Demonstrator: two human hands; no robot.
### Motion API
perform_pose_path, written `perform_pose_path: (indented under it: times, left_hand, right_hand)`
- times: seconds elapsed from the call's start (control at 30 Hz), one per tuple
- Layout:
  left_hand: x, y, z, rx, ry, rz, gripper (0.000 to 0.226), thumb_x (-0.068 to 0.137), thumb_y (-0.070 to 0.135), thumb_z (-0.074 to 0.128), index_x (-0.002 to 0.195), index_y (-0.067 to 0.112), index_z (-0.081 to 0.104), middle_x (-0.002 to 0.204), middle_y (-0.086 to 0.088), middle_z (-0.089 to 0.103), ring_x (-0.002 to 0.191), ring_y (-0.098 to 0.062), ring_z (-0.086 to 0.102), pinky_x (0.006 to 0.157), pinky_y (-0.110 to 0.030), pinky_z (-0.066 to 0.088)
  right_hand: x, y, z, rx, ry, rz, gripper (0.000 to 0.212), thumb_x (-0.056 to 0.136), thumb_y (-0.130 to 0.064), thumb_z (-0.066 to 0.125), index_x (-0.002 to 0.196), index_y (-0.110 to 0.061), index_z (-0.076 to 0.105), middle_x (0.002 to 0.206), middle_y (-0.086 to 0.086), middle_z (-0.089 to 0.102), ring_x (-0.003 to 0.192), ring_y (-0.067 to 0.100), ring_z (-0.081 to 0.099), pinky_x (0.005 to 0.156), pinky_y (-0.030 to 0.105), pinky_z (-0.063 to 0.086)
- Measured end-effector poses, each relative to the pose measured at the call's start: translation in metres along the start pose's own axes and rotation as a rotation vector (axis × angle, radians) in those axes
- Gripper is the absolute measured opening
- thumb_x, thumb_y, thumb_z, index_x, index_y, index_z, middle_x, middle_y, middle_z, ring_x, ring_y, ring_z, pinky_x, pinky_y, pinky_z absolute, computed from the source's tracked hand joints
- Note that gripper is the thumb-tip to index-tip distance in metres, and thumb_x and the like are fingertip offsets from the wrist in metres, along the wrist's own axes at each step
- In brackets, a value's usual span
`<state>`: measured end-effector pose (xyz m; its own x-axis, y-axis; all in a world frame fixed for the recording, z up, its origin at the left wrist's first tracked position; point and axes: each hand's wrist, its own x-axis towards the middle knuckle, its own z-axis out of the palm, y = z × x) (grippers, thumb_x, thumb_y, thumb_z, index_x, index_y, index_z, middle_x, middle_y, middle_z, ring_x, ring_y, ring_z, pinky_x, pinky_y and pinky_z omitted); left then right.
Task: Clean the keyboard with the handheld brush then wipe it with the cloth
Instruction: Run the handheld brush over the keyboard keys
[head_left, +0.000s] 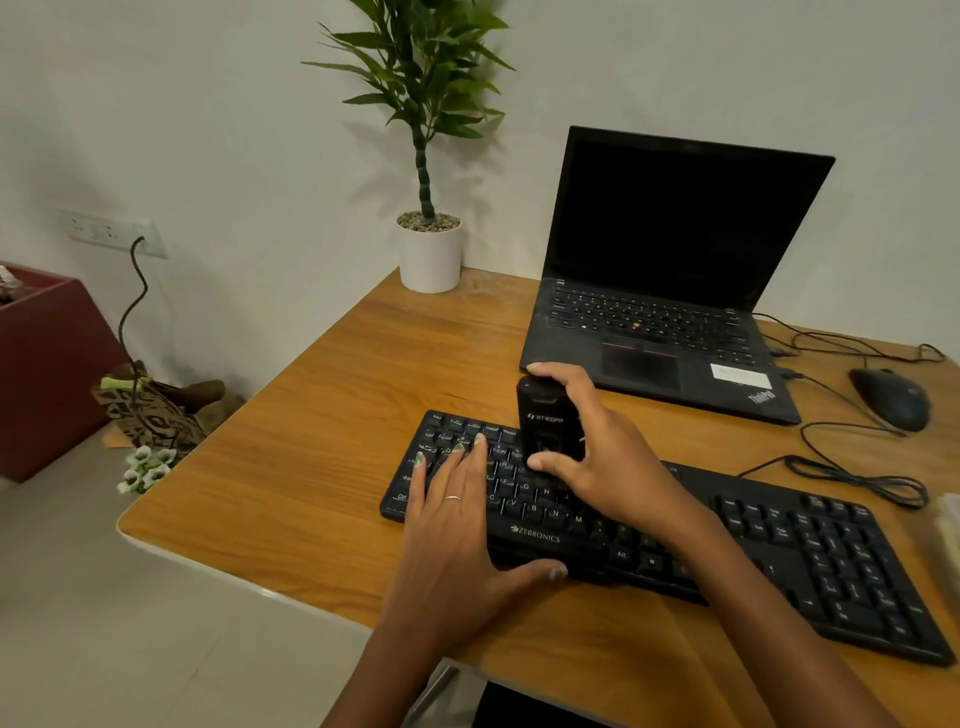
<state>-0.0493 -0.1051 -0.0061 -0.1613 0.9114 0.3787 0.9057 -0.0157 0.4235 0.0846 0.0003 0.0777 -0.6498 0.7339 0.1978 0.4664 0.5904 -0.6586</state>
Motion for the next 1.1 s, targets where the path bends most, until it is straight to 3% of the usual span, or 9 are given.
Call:
perform_pose_path:
  times: [0.1,0.2,0.33,0.5,0.67,0.77,0.9,1.0,1.1]
  left_hand:
    - [0.001,-0.001,0.0,0.006,-0.004,0.006,0.12,0.065,0.096,0.035,0.15,0.012,0.022,0.153,0.002,0.032,0.144,-0.01,0.015,0.118,-0.035,-0.012]
    - [0.001,-0.001,0.0,-0.003,0.011,0.01,0.123,0.066,0.095,0.036,0.153,0.01,0.015,0.153,0.001,0.03,0.143,-0.011,0.017,0.117,-0.031,-0.015]
    - [0.0,-0.001,0.0,-0.013,0.016,0.01,0.124,0.066,0.095,0.037,0.153,0.01,0.012,0.154,0.001,0.029,0.144,-0.01,0.015,0.116,-0.031,-0.016]
    - [0.001,-0.001,0.001,-0.01,0.018,0.01,0.125,0.066,0.095,0.036,0.153,0.009,0.014,0.154,0.0,0.03,0.144,-0.013,0.018,0.116,-0.03,-0.017]
    - [0.002,-0.001,0.0,-0.035,0.019,0.043,0.108,0.069,0.092,0.039,0.147,0.017,0.031,0.148,0.005,0.038,0.143,-0.01,0.021,0.119,-0.035,-0.008]
    - [0.001,-0.002,0.002,-0.014,0.021,0.033,0.119,0.068,0.093,0.038,0.15,0.009,0.023,0.151,0.002,0.034,0.143,-0.012,0.021,0.118,-0.034,-0.01]
    - [0.003,-0.003,0.001,-0.04,0.026,0.04,0.108,0.069,0.09,0.044,0.147,0.018,0.03,0.148,0.006,0.037,0.143,-0.009,0.02,0.12,-0.036,-0.006]
    - [0.002,-0.002,0.002,-0.02,0.027,0.033,0.118,0.068,0.091,0.042,0.151,0.009,0.022,0.153,0.001,0.031,0.144,-0.013,0.019,0.118,-0.032,-0.012]
    - [0.0,-0.002,0.002,-0.035,0.028,0.034,0.111,0.069,0.091,0.043,0.148,0.014,0.028,0.15,0.003,0.035,0.144,-0.011,0.02,0.118,-0.032,-0.01]
  right_hand:
    - [-0.006,-0.004,0.001,0.128,-0.131,0.037,0.089,0.075,-0.011,0.078,0.129,-0.055,0.023,0.113,-0.004,0.063,0.103,0.012,0.062,0.085,0.029,0.052]
    - [0.002,0.004,-0.008,0.149,-0.087,0.046,0.06,0.075,-0.012,0.077,0.116,-0.041,0.044,0.109,-0.014,0.061,0.106,0.008,0.059,0.077,0.017,0.048]
    - [0.001,0.004,-0.007,0.285,-0.185,0.065,0.049,0.073,-0.005,0.078,0.111,-0.027,0.055,0.106,-0.013,0.065,0.1,-0.003,0.061,0.074,0.012,0.049]
    - [0.004,0.003,-0.01,0.345,-0.175,0.063,0.057,0.074,-0.004,0.077,0.118,-0.029,0.05,0.113,-0.014,0.062,0.108,0.003,0.06,0.079,0.012,0.05]
    - [0.001,-0.006,0.003,0.376,-0.311,0.039,0.056,0.075,-0.002,0.074,0.111,-0.036,0.049,0.103,-0.018,0.062,0.098,-0.009,0.06,0.076,0.01,0.049]
    - [0.006,-0.006,-0.002,0.375,-0.235,0.032,0.057,0.076,-0.003,0.075,0.112,-0.036,0.048,0.109,-0.017,0.061,0.099,-0.006,0.06,0.076,0.009,0.048]
    - [0.004,-0.007,0.004,0.371,-0.315,0.025,0.055,0.075,-0.003,0.075,0.112,-0.036,0.049,0.107,-0.015,0.063,0.102,-0.006,0.06,0.077,0.011,0.049]
    - [0.007,-0.003,-0.001,0.39,-0.221,0.03,0.057,0.075,-0.004,0.076,0.116,-0.033,0.048,0.112,-0.016,0.061,0.108,0.0,0.06,0.077,0.011,0.049]
    - [0.005,-0.005,0.005,0.376,-0.281,0.02,0.055,0.075,-0.004,0.075,0.113,-0.035,0.049,0.109,-0.015,0.062,0.104,-0.006,0.059,0.079,0.011,0.049]
